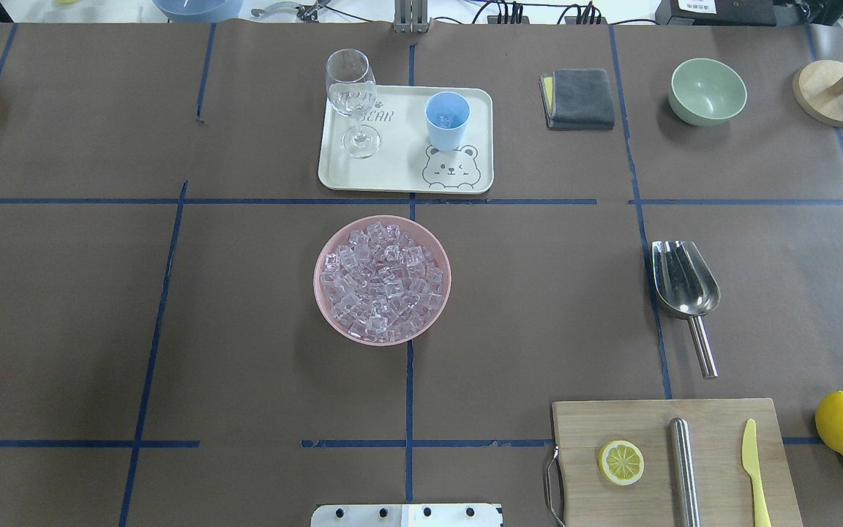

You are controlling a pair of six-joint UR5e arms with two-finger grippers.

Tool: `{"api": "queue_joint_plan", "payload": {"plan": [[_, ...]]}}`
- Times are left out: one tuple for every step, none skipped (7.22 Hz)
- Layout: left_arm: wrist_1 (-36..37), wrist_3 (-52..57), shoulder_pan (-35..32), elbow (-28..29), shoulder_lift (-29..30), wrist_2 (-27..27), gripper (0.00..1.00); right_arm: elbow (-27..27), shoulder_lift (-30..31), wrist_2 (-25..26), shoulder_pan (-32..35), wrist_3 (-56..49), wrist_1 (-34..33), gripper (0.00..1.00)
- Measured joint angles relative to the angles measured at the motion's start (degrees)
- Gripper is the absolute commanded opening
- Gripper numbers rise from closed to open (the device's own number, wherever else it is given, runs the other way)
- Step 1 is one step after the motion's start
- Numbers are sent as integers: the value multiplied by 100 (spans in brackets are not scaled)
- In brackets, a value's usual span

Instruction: Put ice in cup with scoop

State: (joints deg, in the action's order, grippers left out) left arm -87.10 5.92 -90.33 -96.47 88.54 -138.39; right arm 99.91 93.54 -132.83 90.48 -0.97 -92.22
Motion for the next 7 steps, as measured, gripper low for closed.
{"api": "queue_joint_plan", "payload": {"plan": [[0,4,0,-8,33,2,100,-4,3,-4,-2,0,2,100],[0,5,-1,-13,53,6,100,-6,5,-5,-3,0,2,100],[0,5,-2,-17,59,10,100,-5,6,-6,-3,0,2,100],[0,5,-2,-19,59,12,100,-2,6,-6,-4,0,2,100],[0,6,-2,-20,59,9,100,3,6,-7,-4,0,2,100],[0,6,-3,-20,58,2,100,7,6,-9,-4,0,2,100],[0,6,-6,-21,58,-2,100,9,6,-12,-4,-1,2,100]]}}
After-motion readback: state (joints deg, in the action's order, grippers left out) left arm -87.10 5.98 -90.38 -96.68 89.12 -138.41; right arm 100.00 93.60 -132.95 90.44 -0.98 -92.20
